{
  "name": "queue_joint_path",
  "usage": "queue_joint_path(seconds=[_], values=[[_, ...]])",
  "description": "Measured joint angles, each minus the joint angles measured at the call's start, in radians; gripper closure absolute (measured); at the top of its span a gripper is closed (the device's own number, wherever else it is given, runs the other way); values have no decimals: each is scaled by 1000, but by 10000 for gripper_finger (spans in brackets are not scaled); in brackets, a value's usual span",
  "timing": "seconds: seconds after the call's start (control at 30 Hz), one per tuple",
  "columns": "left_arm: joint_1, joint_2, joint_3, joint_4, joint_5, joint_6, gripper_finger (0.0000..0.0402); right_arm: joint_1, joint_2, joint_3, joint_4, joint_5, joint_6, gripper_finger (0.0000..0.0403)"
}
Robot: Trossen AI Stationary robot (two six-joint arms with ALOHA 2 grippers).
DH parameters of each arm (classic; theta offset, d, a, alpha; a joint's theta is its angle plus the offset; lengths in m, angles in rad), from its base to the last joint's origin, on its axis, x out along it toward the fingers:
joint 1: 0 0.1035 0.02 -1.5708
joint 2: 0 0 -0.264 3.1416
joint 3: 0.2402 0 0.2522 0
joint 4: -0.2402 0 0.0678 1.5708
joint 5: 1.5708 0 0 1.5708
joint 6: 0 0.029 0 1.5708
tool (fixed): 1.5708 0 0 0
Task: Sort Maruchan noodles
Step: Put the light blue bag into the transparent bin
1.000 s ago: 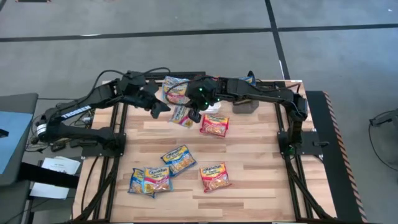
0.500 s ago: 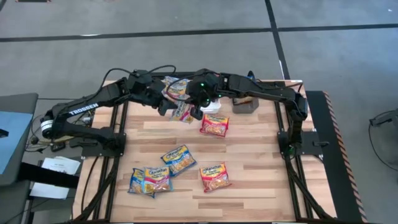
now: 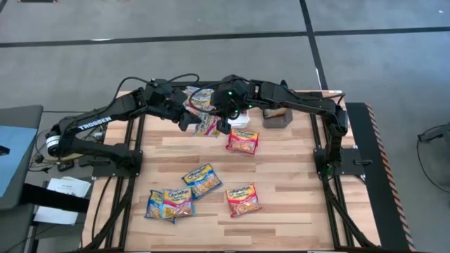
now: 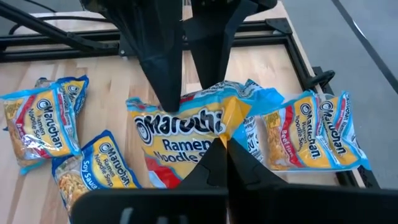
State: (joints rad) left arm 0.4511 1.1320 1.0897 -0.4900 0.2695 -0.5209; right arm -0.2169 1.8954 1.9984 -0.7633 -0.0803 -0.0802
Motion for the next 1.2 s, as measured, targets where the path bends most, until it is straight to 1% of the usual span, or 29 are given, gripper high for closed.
queue_joint_path(seconds=[0.13, 0.37, 0.57, 1.03, 1.2], values=[[-3, 0, 0, 51, 41, -1, 207, 0, 0, 0, 6, 0, -1, 399], [-6, 0, 0, 65, 40, -15, 207, 5, 6, 0, 58, 3, 1, 399], [-6, 0, 0, 48, 6, -14, 207, 14, 4, 0, 45, 2, 12, 399], [-5, -1, 0, 37, 11, -22, 207, 33, 2, 37, 48, 2, 21, 399], [-5, -1, 0, 37, 10, 1, 211, 31, 5, 39, 35, 2, 27, 399]])
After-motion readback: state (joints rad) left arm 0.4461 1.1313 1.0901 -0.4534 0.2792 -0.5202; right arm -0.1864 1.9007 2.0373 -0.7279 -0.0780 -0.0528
